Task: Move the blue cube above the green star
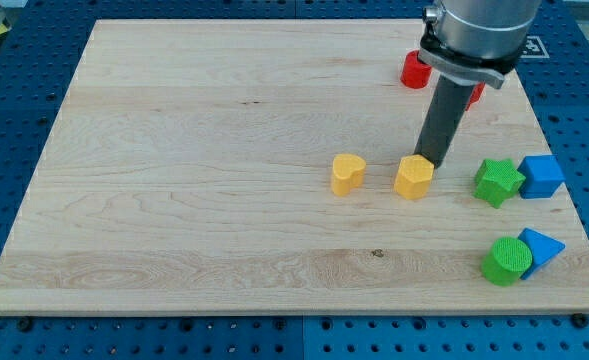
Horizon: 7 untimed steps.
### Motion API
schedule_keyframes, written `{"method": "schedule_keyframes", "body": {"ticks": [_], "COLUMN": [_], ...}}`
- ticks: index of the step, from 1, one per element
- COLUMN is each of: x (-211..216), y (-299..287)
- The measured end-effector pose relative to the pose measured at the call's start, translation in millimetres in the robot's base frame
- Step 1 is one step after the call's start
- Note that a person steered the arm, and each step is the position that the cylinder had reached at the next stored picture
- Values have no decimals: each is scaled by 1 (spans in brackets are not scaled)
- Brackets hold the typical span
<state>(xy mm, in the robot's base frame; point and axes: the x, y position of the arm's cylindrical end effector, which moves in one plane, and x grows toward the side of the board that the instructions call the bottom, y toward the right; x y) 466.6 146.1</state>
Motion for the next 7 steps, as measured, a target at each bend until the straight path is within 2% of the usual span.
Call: {"method": "schedule_keyframes", "body": {"ticks": [1,3,5,6,7], "x": [7,-16,-51,-34,-15], "y": [-29,-14,81,163,199]}}
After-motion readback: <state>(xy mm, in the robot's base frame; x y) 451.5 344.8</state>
